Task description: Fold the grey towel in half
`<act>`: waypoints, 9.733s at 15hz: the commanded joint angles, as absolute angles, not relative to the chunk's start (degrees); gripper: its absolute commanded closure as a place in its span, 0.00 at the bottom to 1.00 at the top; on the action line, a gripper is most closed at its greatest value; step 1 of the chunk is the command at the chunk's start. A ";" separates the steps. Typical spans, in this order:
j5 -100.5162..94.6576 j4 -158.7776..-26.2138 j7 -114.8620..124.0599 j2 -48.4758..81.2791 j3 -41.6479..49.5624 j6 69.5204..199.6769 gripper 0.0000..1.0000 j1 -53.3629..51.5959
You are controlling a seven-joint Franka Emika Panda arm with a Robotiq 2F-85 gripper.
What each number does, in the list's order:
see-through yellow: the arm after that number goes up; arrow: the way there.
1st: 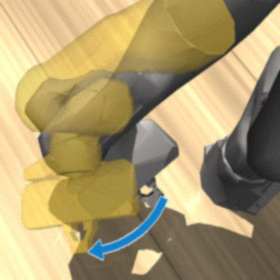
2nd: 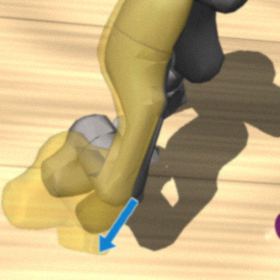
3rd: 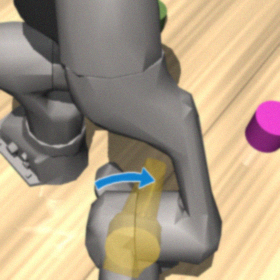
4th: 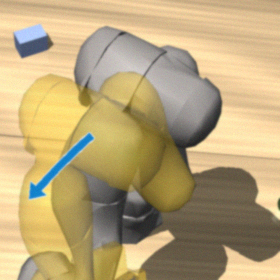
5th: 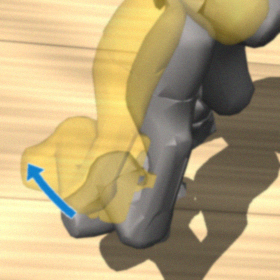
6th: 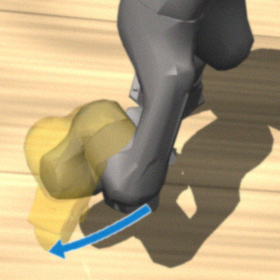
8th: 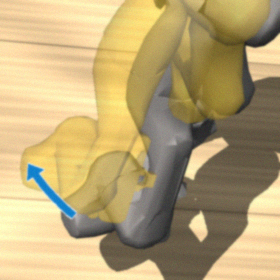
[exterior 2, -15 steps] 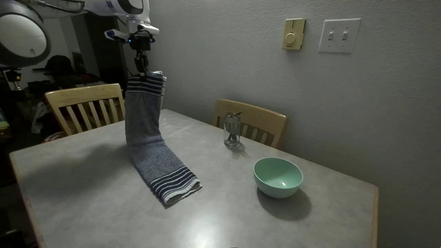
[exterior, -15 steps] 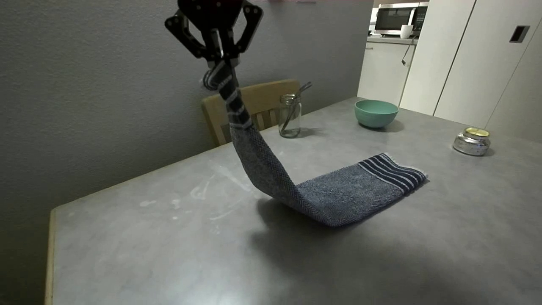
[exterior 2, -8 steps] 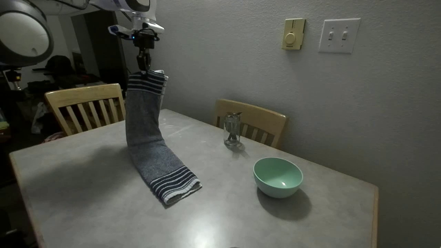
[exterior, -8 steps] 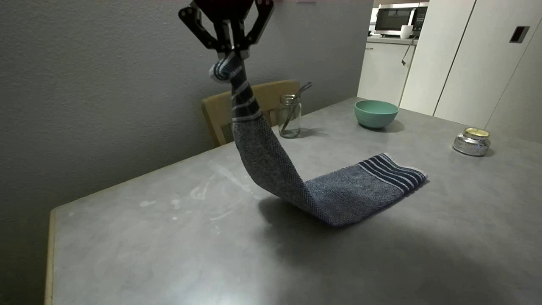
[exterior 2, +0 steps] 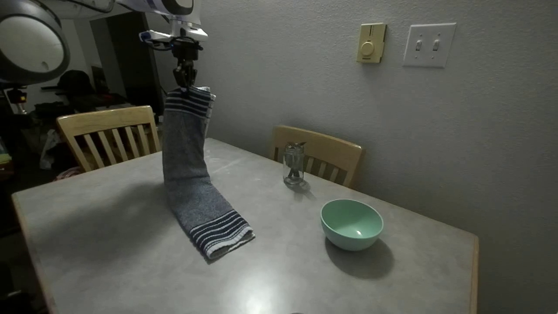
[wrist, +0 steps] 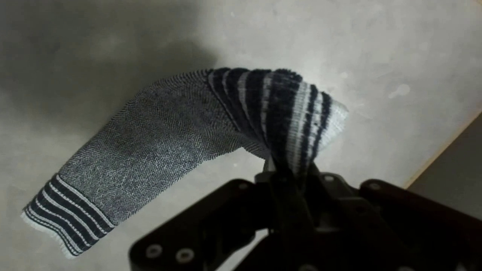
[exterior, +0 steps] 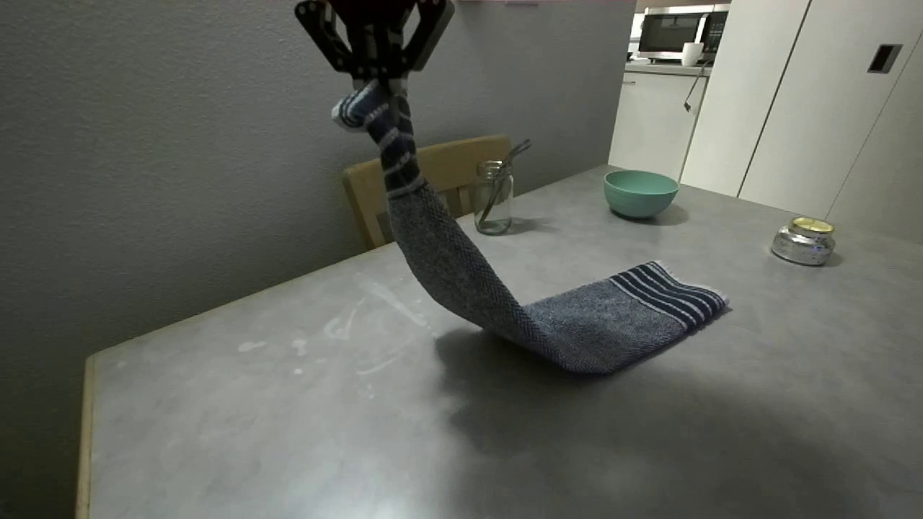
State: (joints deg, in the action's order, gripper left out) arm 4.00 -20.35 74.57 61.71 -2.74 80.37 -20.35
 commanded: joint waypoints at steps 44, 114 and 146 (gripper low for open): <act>6.69 -22.67 81.96 60.22 -4.54 71.78 0.98 -12.16; 8.69 -21.85 76.58 73.60 -2.47 30.99 0.98 0.23; -21.93 -20.47 26.37 73.47 14.74 36.34 0.98 -7.28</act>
